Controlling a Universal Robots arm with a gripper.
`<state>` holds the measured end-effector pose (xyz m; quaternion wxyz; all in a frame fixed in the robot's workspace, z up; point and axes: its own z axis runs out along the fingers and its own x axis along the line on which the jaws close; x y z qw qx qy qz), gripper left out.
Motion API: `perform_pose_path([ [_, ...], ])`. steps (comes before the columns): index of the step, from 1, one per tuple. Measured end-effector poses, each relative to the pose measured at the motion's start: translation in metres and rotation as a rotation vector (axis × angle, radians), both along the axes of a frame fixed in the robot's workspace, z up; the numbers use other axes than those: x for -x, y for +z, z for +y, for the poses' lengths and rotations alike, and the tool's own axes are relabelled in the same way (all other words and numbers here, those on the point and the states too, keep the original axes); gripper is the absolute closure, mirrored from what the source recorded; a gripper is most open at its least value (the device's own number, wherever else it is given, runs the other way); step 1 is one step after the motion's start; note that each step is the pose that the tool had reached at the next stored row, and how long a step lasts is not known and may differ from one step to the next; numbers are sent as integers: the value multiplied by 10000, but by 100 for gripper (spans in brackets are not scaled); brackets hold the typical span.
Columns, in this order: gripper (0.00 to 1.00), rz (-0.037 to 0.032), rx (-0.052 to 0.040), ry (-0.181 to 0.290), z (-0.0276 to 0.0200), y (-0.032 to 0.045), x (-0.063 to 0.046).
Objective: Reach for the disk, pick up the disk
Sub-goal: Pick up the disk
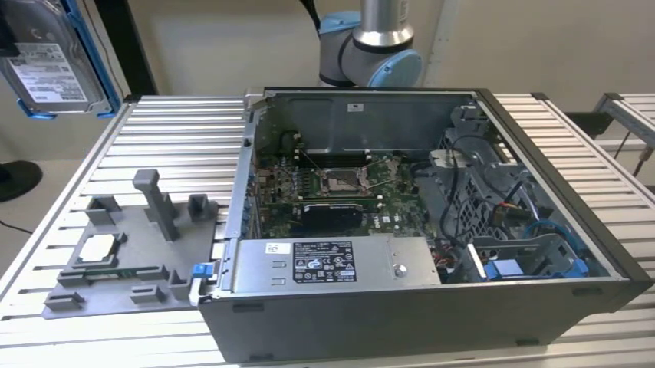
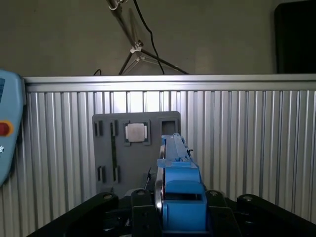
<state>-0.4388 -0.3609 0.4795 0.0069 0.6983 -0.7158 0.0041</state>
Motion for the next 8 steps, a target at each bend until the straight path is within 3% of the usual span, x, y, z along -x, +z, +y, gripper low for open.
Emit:
perform_pose_path([
  [8,100,1,1,0,0,104,0],
])
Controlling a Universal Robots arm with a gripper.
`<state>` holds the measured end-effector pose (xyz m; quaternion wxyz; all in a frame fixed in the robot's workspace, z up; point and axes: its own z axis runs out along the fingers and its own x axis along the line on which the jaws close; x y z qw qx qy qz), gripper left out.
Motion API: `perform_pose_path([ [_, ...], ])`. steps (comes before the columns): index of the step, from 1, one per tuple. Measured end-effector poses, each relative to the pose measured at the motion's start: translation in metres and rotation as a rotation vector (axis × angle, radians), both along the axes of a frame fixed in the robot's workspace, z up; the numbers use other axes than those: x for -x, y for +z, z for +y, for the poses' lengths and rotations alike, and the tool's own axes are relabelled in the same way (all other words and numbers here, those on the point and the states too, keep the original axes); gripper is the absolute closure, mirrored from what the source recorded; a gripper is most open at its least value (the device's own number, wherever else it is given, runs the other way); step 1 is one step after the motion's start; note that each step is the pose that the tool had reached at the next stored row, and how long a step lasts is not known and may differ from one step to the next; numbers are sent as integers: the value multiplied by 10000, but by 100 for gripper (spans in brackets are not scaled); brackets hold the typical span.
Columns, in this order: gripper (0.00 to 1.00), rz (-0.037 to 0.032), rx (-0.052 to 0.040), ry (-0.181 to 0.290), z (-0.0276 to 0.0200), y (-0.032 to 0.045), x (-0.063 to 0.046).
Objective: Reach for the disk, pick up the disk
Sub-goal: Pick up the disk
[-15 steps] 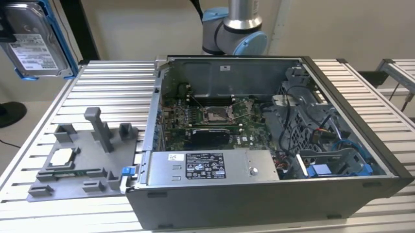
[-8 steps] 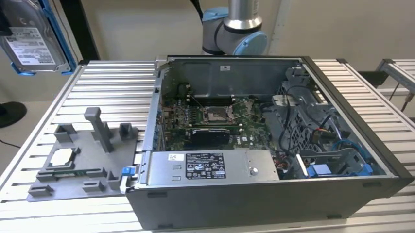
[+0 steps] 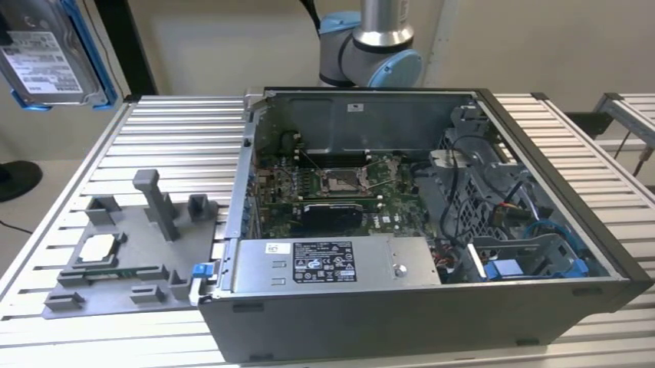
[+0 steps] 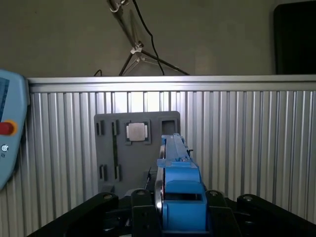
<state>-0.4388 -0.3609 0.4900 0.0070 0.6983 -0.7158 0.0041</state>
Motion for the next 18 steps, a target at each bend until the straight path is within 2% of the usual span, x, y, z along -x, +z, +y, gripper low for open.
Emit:
perform_pose_path([
  [11,100,-1,1,1,-1,6,-1],
  [18,100,0,2,1,0,6,-68],
])
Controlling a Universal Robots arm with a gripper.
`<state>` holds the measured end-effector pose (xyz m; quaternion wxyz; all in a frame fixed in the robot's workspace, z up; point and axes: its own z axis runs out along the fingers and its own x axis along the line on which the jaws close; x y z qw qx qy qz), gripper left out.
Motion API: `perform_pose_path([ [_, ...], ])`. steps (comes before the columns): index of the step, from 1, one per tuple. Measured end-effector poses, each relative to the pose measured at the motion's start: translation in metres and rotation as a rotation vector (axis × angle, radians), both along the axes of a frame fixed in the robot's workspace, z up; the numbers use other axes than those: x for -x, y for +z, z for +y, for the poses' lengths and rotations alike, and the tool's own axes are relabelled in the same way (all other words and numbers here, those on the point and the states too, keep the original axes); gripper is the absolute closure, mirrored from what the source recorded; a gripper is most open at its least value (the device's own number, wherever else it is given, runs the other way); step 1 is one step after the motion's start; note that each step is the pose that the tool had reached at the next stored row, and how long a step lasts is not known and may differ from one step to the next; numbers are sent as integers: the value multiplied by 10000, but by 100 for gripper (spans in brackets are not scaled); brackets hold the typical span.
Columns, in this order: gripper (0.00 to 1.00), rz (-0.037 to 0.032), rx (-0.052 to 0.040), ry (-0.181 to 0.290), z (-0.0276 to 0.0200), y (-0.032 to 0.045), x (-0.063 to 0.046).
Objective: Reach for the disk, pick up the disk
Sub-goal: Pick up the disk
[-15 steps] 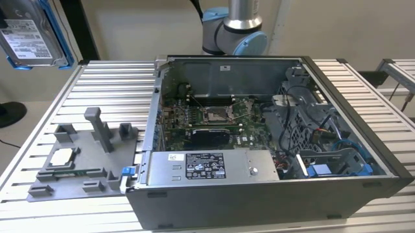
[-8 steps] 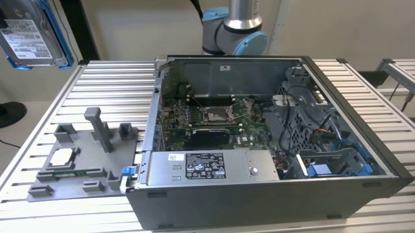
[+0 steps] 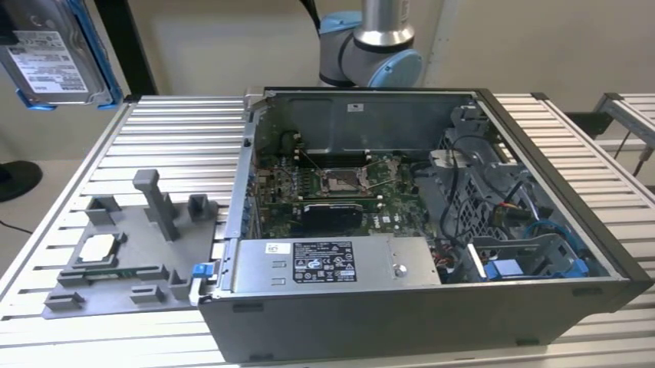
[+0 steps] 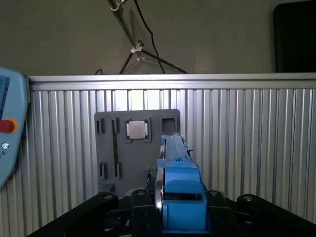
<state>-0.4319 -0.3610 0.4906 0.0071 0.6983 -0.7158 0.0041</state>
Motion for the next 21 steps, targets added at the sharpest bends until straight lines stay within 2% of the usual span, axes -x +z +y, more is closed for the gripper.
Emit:
perform_pose_path([
  [21,100,12,0,0,0,0,-333],
])
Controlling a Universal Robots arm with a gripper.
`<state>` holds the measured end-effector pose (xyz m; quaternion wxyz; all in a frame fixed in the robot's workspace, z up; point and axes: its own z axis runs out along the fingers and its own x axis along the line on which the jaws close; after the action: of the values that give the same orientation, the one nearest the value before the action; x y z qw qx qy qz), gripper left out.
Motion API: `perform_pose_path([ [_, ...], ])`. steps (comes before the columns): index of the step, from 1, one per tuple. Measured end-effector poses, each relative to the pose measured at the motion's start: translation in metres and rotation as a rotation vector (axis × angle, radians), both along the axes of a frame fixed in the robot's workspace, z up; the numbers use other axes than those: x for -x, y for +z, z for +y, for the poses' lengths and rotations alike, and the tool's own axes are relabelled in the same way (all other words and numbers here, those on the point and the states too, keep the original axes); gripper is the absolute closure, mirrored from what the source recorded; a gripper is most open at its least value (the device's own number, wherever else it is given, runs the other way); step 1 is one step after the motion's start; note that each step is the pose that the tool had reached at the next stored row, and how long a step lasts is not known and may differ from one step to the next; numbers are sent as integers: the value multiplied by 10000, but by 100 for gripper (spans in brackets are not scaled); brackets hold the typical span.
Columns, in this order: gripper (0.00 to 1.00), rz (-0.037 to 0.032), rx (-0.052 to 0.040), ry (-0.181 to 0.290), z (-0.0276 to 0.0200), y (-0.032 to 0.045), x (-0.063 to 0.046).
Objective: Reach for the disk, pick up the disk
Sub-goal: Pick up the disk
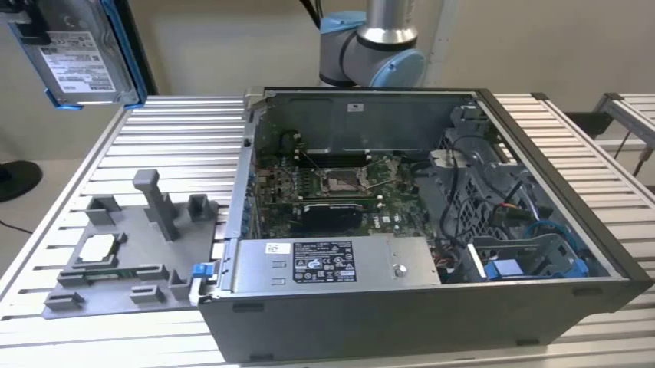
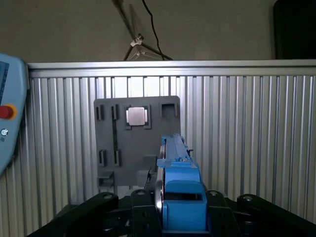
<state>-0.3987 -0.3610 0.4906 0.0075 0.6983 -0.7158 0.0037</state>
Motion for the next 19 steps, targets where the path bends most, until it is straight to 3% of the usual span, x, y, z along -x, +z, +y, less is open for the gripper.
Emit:
perform_pose_path([
  [19,100,14,0,0,0,0,-321],
])
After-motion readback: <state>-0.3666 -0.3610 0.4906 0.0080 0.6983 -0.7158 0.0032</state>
